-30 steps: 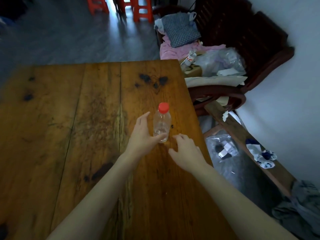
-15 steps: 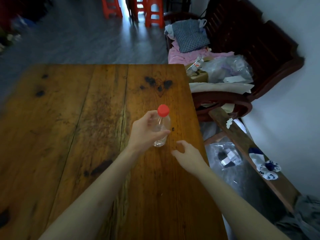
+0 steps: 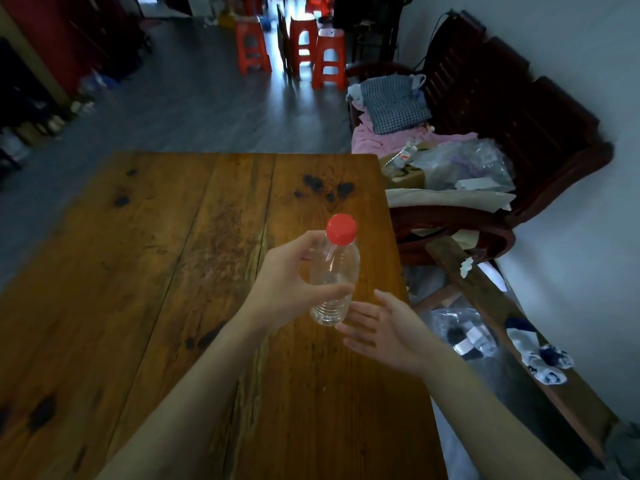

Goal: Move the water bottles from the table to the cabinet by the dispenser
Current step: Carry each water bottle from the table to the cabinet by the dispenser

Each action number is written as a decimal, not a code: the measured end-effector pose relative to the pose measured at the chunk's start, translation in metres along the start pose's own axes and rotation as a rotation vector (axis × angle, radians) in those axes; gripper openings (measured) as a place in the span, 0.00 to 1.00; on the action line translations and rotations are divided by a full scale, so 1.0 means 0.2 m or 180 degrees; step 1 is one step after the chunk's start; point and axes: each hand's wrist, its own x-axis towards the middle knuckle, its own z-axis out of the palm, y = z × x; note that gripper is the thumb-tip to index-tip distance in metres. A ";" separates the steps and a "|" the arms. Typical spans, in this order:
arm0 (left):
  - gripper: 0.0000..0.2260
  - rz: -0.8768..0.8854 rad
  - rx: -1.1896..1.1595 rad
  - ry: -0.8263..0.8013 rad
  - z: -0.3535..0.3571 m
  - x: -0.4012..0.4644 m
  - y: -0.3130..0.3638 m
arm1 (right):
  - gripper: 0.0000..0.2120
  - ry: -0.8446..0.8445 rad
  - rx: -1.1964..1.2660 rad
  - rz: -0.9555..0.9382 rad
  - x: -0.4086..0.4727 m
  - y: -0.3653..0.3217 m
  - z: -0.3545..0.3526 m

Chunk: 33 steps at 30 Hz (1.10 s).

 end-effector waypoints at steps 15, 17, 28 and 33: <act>0.29 -0.0446 0.0272 0.0620 -0.31 -0.39 -0.03 | 0.26 -0.0443 -0.0254 0.0562 0.12 0.13 0.37; 0.29 -0.0626 0.0387 0.0886 -0.45 -0.55 -0.06 | 0.27 -0.0623 -0.0559 0.0692 0.16 0.19 0.56; 0.25 -0.1763 0.1042 0.2618 -1.21 -1.76 -0.08 | 0.30 -0.1865 -0.1996 0.1430 0.04 1.01 1.78; 0.24 -0.2195 0.1229 0.3091 -1.42 -2.33 -0.01 | 0.33 -0.2346 -0.2488 0.1733 -0.14 1.47 2.18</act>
